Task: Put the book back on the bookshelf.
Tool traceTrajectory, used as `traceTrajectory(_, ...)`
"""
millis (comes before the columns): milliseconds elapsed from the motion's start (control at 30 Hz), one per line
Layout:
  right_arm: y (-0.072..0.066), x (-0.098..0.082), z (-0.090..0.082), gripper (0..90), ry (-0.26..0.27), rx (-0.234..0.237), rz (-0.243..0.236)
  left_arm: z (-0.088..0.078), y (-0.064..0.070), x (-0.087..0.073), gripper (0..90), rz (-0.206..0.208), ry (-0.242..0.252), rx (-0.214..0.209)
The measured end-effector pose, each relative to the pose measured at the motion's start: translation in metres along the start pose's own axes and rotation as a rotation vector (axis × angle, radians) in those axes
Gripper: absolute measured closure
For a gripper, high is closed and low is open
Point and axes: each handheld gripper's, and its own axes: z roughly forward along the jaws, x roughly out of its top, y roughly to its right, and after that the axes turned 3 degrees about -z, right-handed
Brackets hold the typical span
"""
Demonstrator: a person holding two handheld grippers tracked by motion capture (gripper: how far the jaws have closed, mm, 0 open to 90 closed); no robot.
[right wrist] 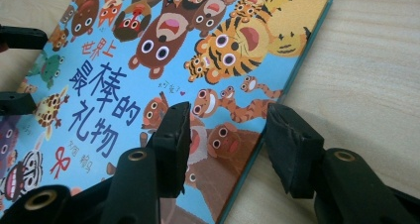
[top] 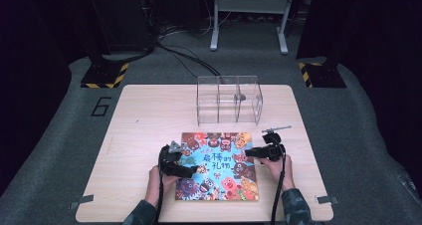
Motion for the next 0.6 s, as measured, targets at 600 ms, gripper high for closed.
traceTrajectory(600, -0.0054, 0.0041, 0.0010, 52.1, -0.029, -0.049, 0.001, -0.0007, 0.0002, 0.0006, 5.3, 0.008, -0.013, -0.010)
